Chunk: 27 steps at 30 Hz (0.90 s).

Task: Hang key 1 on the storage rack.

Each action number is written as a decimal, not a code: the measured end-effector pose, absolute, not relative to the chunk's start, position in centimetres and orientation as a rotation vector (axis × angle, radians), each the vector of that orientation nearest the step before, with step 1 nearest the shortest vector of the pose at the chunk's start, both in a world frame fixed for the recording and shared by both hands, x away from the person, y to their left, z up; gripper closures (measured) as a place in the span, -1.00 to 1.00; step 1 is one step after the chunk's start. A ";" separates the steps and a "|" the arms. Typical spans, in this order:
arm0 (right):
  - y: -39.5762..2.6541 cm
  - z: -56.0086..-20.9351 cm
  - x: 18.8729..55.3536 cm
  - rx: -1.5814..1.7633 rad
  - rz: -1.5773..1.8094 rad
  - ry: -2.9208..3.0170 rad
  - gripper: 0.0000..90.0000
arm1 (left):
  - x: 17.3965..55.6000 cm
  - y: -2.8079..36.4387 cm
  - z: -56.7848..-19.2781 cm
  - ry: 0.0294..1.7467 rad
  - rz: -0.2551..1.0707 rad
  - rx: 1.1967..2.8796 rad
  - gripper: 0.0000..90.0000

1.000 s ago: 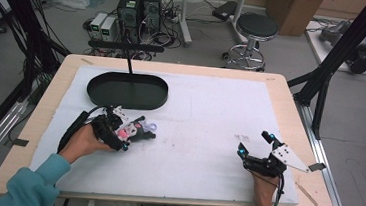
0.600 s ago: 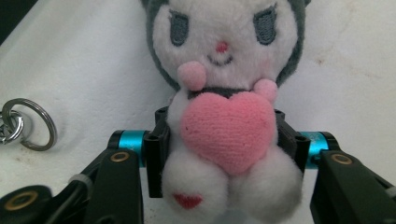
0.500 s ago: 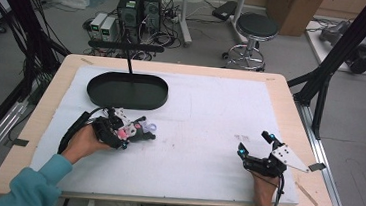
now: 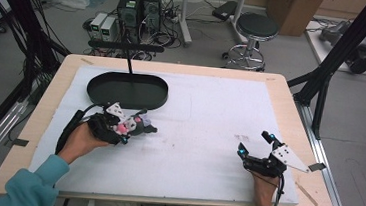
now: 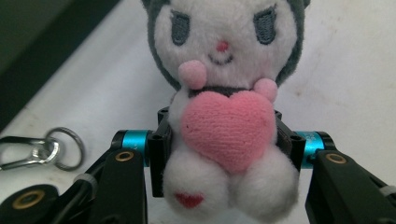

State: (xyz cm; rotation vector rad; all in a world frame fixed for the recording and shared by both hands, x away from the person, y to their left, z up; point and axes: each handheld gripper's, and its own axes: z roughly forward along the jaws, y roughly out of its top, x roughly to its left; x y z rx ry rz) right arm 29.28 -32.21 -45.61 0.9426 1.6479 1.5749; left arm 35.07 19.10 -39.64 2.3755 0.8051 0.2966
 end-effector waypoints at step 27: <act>-32.2 -45.6 29.3 0.941 1.573 1.648 -0.97 | 35.9 24.1 -35.7 0.968 0.465 2.091 0.16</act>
